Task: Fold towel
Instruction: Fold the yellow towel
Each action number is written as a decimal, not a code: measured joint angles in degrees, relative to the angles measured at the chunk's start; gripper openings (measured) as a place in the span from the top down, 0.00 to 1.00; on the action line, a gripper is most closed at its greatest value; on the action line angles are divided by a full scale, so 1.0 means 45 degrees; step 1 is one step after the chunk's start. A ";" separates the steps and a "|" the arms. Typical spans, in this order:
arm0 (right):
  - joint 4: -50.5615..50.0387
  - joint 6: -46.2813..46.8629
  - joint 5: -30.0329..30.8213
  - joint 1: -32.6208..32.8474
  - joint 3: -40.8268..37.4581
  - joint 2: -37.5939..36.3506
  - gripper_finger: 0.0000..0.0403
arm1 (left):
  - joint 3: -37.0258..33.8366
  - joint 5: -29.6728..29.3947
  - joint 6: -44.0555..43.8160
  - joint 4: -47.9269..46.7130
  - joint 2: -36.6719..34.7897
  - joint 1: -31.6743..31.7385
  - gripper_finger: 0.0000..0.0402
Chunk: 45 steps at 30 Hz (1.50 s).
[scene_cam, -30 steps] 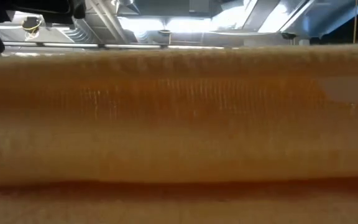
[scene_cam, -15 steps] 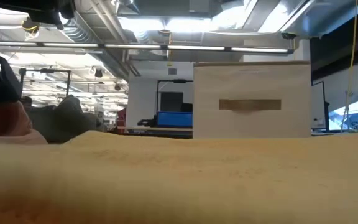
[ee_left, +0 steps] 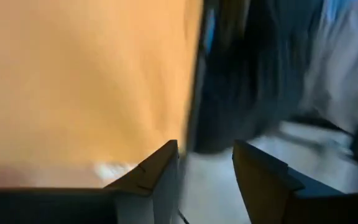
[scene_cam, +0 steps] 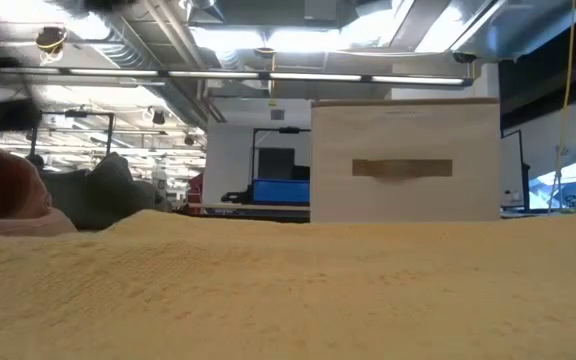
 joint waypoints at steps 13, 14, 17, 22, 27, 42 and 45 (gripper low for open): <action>-0.2920 -0.3973 0.7518 -0.0982 -0.0595 0.0017 0.62 | -0.0365 -0.9207 0.4314 -0.4683 0.0021 0.2891 0.75; -0.2665 -0.3967 0.7041 -0.1116 -0.0870 0.0017 0.62 | -0.0539 -0.9208 0.4309 -0.4713 0.0066 0.3106 0.76; -0.2023 -0.3966 0.5509 -0.1431 -0.1634 0.0035 0.62 | -0.1175 -0.9357 0.4108 -0.4766 0.0203 0.3645 0.77; -0.2262 -0.3452 0.4366 -0.1481 -0.1977 0.0036 0.62 | -0.1622 -0.9536 0.3543 -0.5434 0.0145 0.4112 0.78; -0.2567 -0.3204 0.4413 -0.1481 -0.1977 0.0036 0.62 | -0.1448 -0.9522 0.3662 -0.5464 0.0082 0.4257 0.78; 0.1298 -0.4039 0.4217 -0.0952 -0.0806 -0.0219 0.62 | -0.0023 -0.8237 0.3181 -0.5421 -0.1103 0.2806 0.78; 0.1569 -0.4091 0.4738 -0.0722 -0.0913 0.0449 0.62 | -0.0222 -0.8033 0.3057 -0.4889 -0.0757 0.2023 0.78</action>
